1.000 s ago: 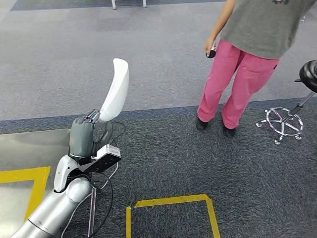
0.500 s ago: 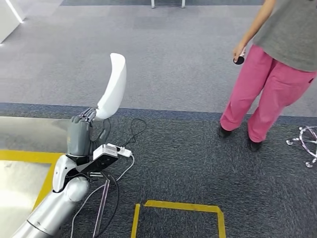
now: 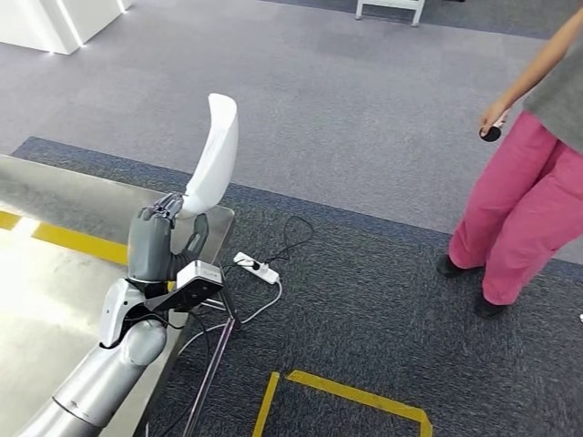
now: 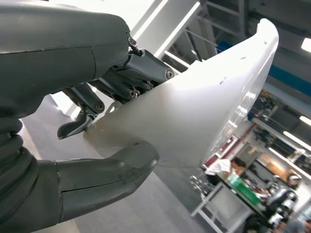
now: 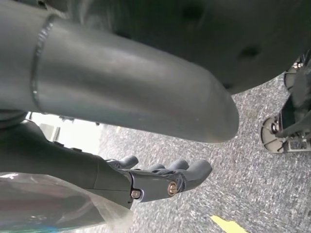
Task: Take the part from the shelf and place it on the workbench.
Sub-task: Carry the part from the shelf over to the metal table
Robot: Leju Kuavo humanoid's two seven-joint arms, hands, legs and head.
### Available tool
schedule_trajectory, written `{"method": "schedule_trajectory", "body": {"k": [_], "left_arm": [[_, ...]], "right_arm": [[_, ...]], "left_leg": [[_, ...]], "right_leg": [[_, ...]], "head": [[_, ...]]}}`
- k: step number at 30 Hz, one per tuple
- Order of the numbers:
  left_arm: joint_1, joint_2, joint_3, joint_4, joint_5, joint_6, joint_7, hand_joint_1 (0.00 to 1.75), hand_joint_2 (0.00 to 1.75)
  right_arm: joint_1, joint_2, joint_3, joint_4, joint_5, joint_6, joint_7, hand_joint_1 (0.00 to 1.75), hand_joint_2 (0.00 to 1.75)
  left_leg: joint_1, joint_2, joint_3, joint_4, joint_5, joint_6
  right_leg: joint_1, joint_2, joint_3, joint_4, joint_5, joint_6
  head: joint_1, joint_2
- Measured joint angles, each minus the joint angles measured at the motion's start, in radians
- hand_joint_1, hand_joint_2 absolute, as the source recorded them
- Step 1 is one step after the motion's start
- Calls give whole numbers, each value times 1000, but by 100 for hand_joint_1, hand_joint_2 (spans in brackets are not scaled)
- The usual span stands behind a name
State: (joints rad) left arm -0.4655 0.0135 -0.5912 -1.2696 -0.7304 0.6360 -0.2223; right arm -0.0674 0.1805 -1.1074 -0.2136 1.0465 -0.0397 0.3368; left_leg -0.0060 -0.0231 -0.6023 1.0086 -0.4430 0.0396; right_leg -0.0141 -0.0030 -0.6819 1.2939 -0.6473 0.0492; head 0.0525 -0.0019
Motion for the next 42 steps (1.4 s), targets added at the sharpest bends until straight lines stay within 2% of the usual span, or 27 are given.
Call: {"method": "schedule_trajectory", "body": {"k": [1,2,4,5,7,9,11,13,14,16,17,18,20,22,24,25,27,29,31,32,33,34,36,38,39,40,42], "left_arm": [[1,0,0,0,-2,0,1,175,175],[2,1,0,0,-4,0,4,175,175],[2,2,0,0,-15,-1,13,175,175],[3,3,0,0,-22,0,21,175,175],[11,11,3,-1,-37,5,36,175,175],[35,28,12,-6,-49,12,50,175,175],[63,49,27,-20,-60,17,61,175,175],[87,64,41,-36,-67,20,67,175,175],[99,70,46,-42,-70,21,68,175,175],[120,77,52,-48,-72,20,69,175,175],[127,79,54,-51,-73,20,69,175,175],[132,81,55,-53,-74,19,69,175,175],[133,84,58,-60,-80,14,69,175,175],[130,83,60,-65,-85,4,69,175,175],[127,82,60,-65,-87,-3,69,175,175],[127,80,60,-65,-87,-4,69,175,175],[120,71,59,-65,-87,-4,69,175,175],[114,60,58,-64,-86,0,67,175,175],[117,53,57,-62,-81,10,66,175,175],[122,51,57,-61,-78,17,64,175,175],[126,49,58,-60,-74,26,60,175,175],[131,47,60,-60,-71,35,55,175,175],[137,41,62,-60,-65,52,45,175,175],[143,36,64,-60,-63,59,40,175,175],[147,35,65,-60,-62,61,38,175,175],[151,35,67,-60,-62,61,36,175,175],[151,34,71,-60,-64,60,32,175,175]], "right_arm": [[1,0,0,0,1,-1,1,0,0],[1,0,0,0,2,-3,1,0,0],[2,0,0,0,4,-6,1,0,0],[2,0,0,1,4,-5,0,0,0],[2,0,0,2,7,-2,2,0,0],[1,0,0,2,15,1,6,0,0],[2,1,2,2,26,2,6,0,0],[5,1,3,2,33,0,2,0,0],[7,1,3,2,34,-1,0,0,0],[8,1,3,2,32,-3,-2,0,0],[8,1,3,2,31,-3,-2,0,0],[7,2,3,3,31,-3,-1,0,0],[5,6,3,4,29,-1,5,0,0],[4,12,3,5,27,-1,13,0,0],[2,16,3,7,24,-4,19,0,0],[1,17,3,7,23,-5,21,0,0],[0,17,3,7,21,-7,22,0,0],[2,17,3,7,21,-7,24,0,0],[5,13,3,7,25,-11,23,0,0],[6,10,3,7,28,-15,20,0,0],[7,7,3,7,32,-21,17,0,0],[8,3,3,7,35,-28,13,0,0],[10,-3,3,6,37,-41,7,0,0],[10,-6,3,5,37,-48,4,0,0],[9,-8,3,5,37,-50,2,0,0],[9,-9,3,4,38,-53,0,0,0],[11,-11,3,4,37,-60,-13,0,0]], "left_leg": [[0,-14,1,1,0,0],[1,-30,2,2,-1,-1],[4,-57,2,7,-5,-8],[4,-70,-1,12,-8,-13],[6,-89,-7,15,-7,-25],[9,-103,-10,13,-5,-36],[7,-73,-23,45,-27,-45],[4,-15,-74,156,-85,-53],[5,1,-108,227,-114,-56],[5,12,-146,304,-130,-56],[5,14,-138,286,-109,-53],[3,22,-110,230,-73,-48],[-9,70,-42,94,-15,-31],[-22,104,-12,26,-4,-16],[-23,85,-11,15,-6,-10],[-20,72,-8,9,-4,-6],[-11,49,-2,-2,2,2],[-7,25,-1,-3,2,6],[-6,-2,0,-2,1,7],[-5,-16,1,-1,1,7],[-3,-30,2,0,0,5],[-1,-44,3,4,-3,1],[1,-69,-3,14,-7,-9],[3,-92,-12,18,-6,-20],[5,-103,-15,18,-4,-24],[5,-100,-16,20,-5,-30],[3,-55,-37,66,-34,-40]], "right_leg": [[0,2,-13,7,15,0],[-1,4,-6,-27,50,0],[-6,35,46,-163,130,1],[-10,56,74,-223,150,1],[-11,81,101,-269,152,-4],[-9,64,108,-274,152,-14],[-11,42,114,-279,152,-27],[-9,16,119,-280,147,-38],[-7,0,122,-280,145,-42],[-3,-30,127,-280,138,-45],[-1,-44,131,-280,135,-45],[1,-57,136,-280,131,-45],[7,-80,145,-280,123,-42],[12,-103,148,-280,117,-36],[14,-125,152,-284,112,-26],[13,-117,152,-281,106,-21],[9,-61,127,-224,72,-11],[5,-8,56,-89,16,-5],[4,1,-5,4,0,1],[3,2,-10,-4,22,3],[1,5,6,-54,61,4],[-2,20,33,-125,103,6],[-10,72,85,-240,147,6],[-12,98,105,-269,143,-1],[-11,87,110,-271,142,-8],[-11,75,113,-274,143,-14],[-12,48,120,-278,143,-26]], "head": [[0,0],[0,0],[1,0],[1,0],[1,0],[1,0],[-5,0],[-13,0],[-16,0],[-16,0],[-16,0],[-16,0],[-16,0],[-14,0],[-13,0],[-12,0],[-8,0],[-3,0],[-1,0],[-1,0],[-1,0],[-1,0],[1,0],[2,0],[2,0],[2,0],[-3,0]]}}
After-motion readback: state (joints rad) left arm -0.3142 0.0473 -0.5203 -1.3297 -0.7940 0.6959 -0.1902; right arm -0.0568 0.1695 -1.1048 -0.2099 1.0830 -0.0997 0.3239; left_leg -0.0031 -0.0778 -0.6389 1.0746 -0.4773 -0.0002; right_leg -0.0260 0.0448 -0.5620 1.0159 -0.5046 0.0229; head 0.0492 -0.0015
